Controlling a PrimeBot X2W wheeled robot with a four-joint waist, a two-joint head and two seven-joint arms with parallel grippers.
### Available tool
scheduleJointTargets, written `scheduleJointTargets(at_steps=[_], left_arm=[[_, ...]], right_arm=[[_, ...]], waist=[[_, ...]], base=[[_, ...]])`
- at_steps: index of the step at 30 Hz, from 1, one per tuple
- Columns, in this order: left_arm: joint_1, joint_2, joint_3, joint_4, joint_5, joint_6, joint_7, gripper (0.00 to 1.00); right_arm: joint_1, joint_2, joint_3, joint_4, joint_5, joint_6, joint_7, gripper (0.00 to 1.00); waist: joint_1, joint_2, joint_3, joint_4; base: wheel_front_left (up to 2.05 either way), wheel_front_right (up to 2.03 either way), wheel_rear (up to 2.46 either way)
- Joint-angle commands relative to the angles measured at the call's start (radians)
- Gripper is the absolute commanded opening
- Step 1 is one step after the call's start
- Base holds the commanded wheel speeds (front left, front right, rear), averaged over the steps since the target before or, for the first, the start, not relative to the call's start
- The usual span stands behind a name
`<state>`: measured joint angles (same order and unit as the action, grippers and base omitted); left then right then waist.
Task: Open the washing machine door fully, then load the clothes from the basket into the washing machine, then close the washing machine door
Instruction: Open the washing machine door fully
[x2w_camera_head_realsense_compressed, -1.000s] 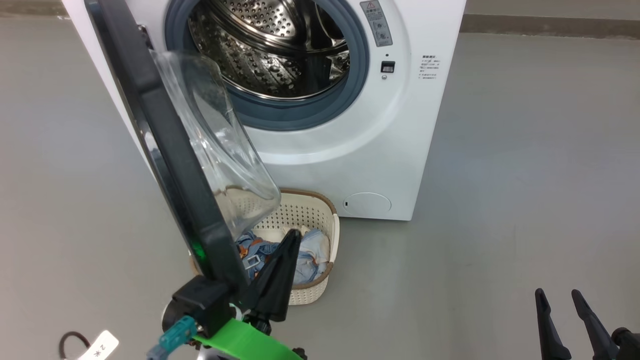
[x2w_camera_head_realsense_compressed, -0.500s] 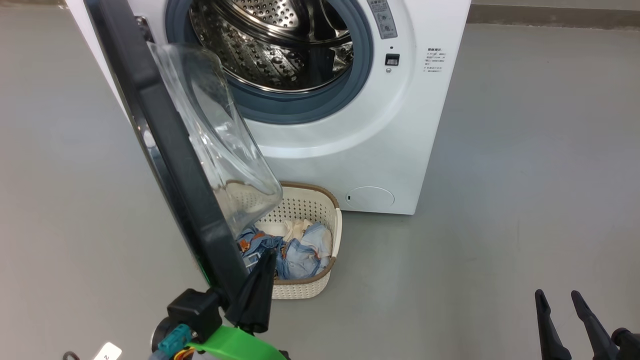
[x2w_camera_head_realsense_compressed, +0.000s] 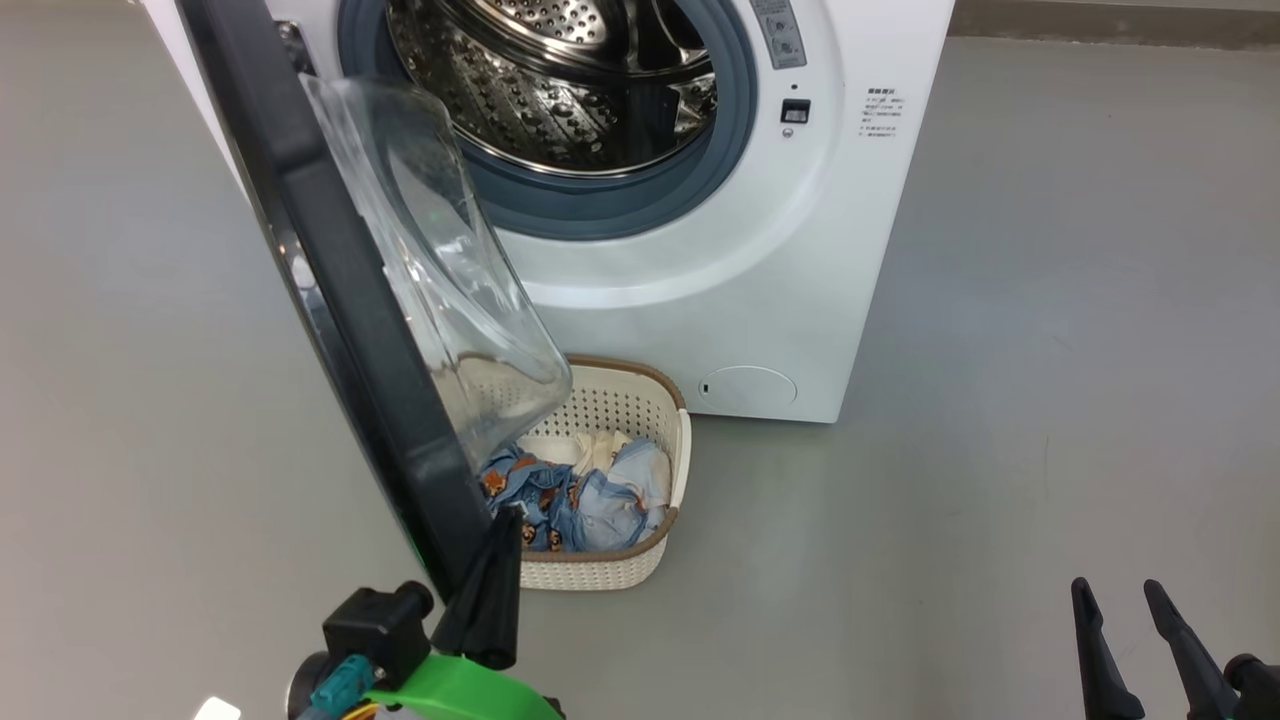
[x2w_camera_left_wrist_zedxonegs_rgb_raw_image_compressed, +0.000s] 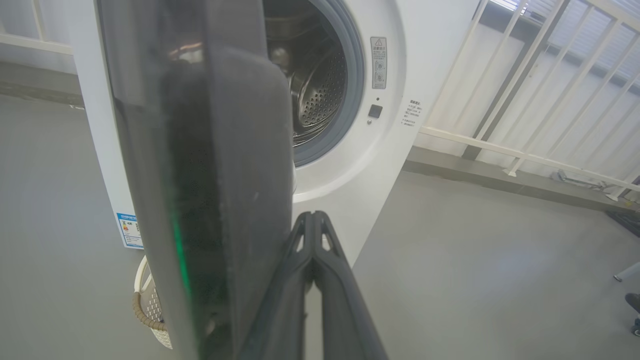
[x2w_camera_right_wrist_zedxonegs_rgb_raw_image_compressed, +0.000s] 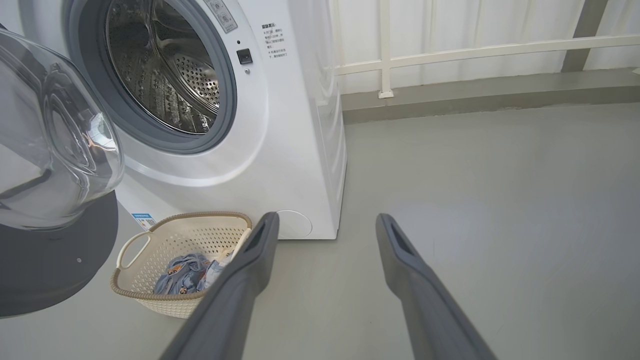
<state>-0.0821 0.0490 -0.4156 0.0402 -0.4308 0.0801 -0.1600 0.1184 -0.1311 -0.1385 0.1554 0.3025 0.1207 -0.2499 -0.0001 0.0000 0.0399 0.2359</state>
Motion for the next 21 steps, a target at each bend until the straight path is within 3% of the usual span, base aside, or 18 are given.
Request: scheduleJointTargets(at_steps=[1,21], left_arm=[[-0.035,0.005,0.033,-0.016,0.006,0.007,-0.012,0.00],[-0.055,0.005,0.069,0.039,0.021,0.071,-0.066,0.00]], right_arm=[[-0.038,-0.024,0.027,-0.020,0.001,0.010,-0.012,1.00],[-0.048,-0.026,0.030,-0.015,-0.002,0.010,-0.012,1.00]], waist=[[0.0001,0.0000,0.002,0.001],[0.0001,0.0000,0.022,0.034]], base=[[0.00,0.00,0.00],[0.00,0.00,0.00]])
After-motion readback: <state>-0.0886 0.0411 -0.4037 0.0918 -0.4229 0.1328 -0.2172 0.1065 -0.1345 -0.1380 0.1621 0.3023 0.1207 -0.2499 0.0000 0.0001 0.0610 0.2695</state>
